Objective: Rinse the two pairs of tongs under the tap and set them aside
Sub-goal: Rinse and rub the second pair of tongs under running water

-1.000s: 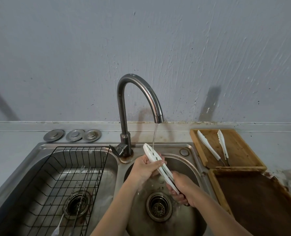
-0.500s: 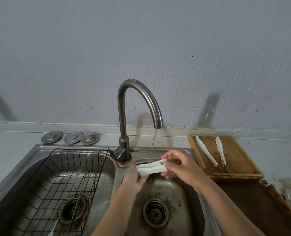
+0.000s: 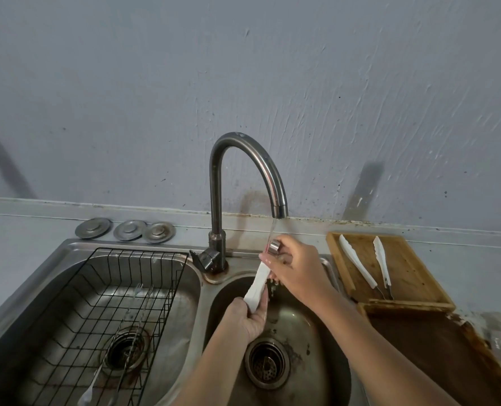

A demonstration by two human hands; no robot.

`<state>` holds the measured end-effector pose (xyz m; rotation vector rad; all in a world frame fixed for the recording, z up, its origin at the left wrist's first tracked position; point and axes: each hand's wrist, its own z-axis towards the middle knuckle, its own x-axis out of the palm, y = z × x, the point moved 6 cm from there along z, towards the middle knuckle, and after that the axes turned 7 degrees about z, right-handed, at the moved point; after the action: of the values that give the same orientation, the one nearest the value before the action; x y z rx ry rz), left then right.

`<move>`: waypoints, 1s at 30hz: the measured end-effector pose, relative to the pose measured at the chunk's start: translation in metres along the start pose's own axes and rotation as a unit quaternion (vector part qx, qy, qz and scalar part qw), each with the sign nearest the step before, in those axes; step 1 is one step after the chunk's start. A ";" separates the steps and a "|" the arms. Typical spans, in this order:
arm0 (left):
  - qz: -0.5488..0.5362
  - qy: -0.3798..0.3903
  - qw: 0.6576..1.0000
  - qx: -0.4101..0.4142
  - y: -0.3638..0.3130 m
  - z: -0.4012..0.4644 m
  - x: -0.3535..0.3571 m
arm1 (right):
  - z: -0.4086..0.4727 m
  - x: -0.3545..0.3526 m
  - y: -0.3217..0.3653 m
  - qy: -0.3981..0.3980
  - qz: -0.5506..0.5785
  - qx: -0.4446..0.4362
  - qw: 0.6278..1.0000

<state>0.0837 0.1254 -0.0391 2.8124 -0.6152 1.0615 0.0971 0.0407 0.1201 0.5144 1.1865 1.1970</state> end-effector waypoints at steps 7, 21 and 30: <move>0.021 -0.025 0.998 0.051 -0.013 -0.012 -0.011 | 0.013 -0.005 0.022 0.057 -0.183 -0.036 0.981; 0.440 -0.155 0.816 0.341 -0.094 -0.040 -0.011 | -0.038 0.038 -0.078 0.181 -0.167 0.249 0.937; 0.674 -0.235 0.494 0.497 -0.139 -0.039 0.020 | -0.070 0.032 -0.089 0.116 0.102 0.373 0.915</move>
<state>0.1280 0.2542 0.0131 2.8369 -3.7587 0.5428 0.0700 0.0207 0.0074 1.1096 1.8384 0.9600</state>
